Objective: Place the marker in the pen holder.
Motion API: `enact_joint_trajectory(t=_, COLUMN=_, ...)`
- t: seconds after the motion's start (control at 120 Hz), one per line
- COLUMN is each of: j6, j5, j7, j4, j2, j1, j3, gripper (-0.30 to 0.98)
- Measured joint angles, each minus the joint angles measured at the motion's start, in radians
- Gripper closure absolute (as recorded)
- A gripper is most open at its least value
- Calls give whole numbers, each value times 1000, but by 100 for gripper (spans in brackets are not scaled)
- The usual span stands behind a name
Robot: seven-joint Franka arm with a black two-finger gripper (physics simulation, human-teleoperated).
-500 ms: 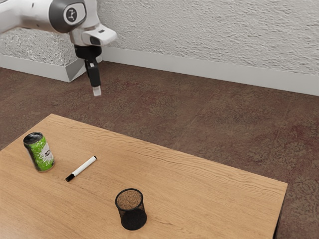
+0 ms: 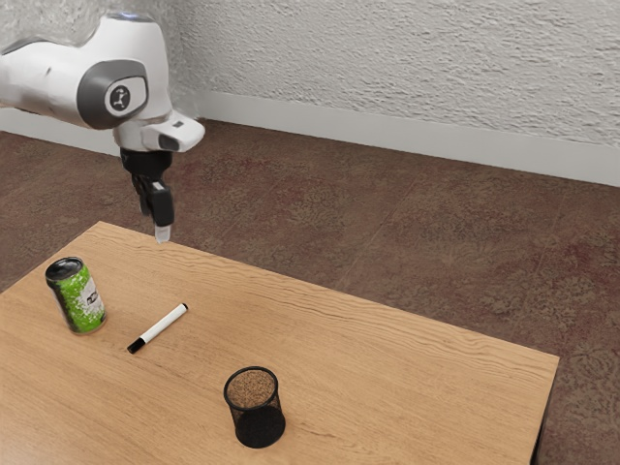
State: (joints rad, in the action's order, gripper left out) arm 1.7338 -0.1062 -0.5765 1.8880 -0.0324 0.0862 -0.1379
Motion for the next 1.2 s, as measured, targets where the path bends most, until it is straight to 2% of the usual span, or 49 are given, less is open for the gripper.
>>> enact_joint_trajectory(t=0.067, j6=104, j5=-9, j7=33, j4=83, j2=10, j1=-4, j3=-27, gripper=0)
enact_joint_trajectory(t=0.233, j6=355, j5=50, j7=86, j4=162, j2=122, j1=-82, j3=-46, gripper=4)
enact_joint_trajectory(t=0.417, j6=502, j5=72, j7=131, j4=152, j2=226, j1=-127, j3=-49, gripper=37)
enact_joint_trajectory(t=0.517, j6=549, j5=79, j7=151, j4=163, j2=254, j1=-126, j3=-49, gripper=47)
enact_joint_trajectory(t=0.633, j6=583, j5=81, j7=170, j4=166, j2=306, j1=-129, j3=-49, gripper=53)
enact_joint_trajectory(t=0.825, j6=611, j5=84, j7=193, j4=166, j2=367, j1=-139, j3=-48, gripper=56)
enact_joint_trajectory(t=1.2, j6=625, j5=100, j7=220, j4=165, j2=390, j1=-133, j3=-46, gripper=57)
